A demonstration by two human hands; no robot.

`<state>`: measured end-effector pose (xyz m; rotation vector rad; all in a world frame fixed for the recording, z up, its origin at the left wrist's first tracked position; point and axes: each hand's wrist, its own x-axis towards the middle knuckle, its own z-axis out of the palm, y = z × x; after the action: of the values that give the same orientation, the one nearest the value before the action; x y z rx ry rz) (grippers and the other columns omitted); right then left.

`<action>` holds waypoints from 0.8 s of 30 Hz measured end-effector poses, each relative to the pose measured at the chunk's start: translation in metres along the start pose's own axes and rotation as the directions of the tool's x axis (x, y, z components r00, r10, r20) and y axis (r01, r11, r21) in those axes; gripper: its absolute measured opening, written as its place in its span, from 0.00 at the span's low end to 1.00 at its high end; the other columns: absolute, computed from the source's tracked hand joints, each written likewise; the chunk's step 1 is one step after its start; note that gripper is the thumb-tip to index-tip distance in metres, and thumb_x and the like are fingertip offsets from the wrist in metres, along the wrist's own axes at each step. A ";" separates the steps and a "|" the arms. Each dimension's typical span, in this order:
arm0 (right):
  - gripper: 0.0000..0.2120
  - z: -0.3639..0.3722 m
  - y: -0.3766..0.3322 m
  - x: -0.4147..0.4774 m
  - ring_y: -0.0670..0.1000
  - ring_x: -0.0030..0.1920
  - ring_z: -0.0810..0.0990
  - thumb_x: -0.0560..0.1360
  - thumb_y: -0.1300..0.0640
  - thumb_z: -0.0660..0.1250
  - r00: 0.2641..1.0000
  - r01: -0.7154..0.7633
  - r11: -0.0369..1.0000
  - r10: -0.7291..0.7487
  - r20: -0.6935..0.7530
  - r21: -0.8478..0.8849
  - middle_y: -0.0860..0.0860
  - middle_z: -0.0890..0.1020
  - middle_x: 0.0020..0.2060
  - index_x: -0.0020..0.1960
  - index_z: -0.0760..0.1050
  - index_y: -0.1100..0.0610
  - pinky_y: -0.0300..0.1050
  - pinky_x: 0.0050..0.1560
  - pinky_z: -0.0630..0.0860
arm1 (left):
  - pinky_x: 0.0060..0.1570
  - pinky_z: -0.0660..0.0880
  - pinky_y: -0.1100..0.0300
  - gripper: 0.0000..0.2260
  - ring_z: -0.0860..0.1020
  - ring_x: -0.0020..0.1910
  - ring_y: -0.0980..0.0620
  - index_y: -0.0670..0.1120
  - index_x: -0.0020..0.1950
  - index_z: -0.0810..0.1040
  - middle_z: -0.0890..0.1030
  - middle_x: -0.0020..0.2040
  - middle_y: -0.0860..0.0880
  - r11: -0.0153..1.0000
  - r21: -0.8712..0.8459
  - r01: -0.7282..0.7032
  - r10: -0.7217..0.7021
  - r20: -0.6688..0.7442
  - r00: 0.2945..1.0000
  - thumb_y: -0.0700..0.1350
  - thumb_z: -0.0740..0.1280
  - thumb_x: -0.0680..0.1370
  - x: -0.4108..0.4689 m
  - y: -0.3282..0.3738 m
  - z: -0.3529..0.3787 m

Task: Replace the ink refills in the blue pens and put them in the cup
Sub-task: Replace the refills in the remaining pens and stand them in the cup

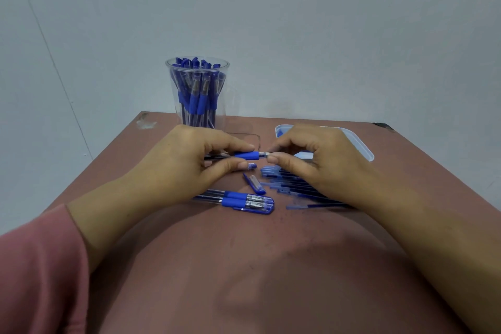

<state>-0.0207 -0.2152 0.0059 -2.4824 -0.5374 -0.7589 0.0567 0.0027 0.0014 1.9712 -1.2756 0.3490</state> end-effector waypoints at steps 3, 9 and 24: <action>0.11 0.000 0.003 -0.001 0.44 0.44 0.79 0.73 0.52 0.72 1.000 0.001 1.000 -0.001 0.013 0.011 0.44 0.81 0.41 0.54 0.81 0.53 0.34 0.47 0.75 | 0.43 0.72 0.76 0.13 0.78 0.45 0.72 0.61 0.54 0.80 0.77 0.43 0.76 1.000 0.012 -0.024 0.024 0.002 1.000 0.59 0.66 0.71 0.000 0.001 0.000; 0.04 -0.001 0.001 0.000 0.44 0.41 0.79 0.74 0.54 0.71 0.998 0.065 0.997 -0.065 -0.014 -0.031 0.45 0.81 0.39 0.48 0.80 0.49 0.35 0.44 0.74 | 0.43 0.73 0.75 0.15 0.78 0.45 0.70 0.57 0.55 0.83 0.79 0.42 0.72 1.000 0.005 -0.018 0.018 -0.013 1.000 0.58 0.66 0.71 -0.001 0.000 0.000; 0.13 -0.002 0.000 -0.003 0.45 0.44 0.80 0.71 0.51 0.74 1.000 0.001 1.000 -0.001 0.010 0.021 0.44 0.82 0.41 0.55 0.80 0.51 0.33 0.46 0.76 | 0.45 0.76 0.69 0.14 0.78 0.45 0.69 0.54 0.57 0.83 0.79 0.45 0.68 0.996 0.075 -0.055 0.057 -0.023 0.998 0.56 0.69 0.73 -0.001 -0.004 0.001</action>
<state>-0.0237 -0.2174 0.0057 -2.4685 -0.5476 -0.7375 0.0597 0.0037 -0.0015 1.9900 -1.3213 0.4533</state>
